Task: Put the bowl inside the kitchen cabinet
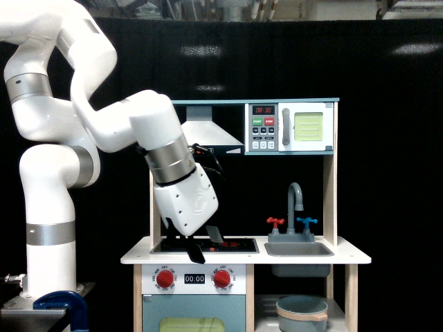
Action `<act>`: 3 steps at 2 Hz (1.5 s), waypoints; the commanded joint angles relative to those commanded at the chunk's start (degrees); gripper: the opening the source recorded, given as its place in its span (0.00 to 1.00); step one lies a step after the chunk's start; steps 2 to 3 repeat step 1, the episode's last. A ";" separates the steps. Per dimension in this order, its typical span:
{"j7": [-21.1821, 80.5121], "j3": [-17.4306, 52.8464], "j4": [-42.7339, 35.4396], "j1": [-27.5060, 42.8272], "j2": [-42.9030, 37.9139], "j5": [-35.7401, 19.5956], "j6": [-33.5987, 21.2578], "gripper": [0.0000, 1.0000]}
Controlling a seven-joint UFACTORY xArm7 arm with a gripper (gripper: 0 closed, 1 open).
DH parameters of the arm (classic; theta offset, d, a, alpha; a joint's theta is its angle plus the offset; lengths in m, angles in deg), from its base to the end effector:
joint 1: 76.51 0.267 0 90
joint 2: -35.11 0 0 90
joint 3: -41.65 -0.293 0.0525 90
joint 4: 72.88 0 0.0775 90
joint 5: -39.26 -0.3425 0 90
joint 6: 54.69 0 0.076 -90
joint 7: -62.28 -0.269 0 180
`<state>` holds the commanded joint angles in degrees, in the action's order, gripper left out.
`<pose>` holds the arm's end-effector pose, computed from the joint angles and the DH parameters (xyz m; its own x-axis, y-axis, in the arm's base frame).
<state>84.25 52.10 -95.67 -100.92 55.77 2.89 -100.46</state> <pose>0.3181 -0.1040 0.1151 0.7770 -0.6292 0.0176 -0.5438 -0.6851 -0.4848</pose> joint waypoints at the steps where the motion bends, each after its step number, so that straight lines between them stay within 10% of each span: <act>1: 0.23 2.22 3.01 -2.46 4.93 4.03 -2.56 1.00; 3: 0.23 2.22 3.01 -2.46 4.93 4.03 -2.56 1.00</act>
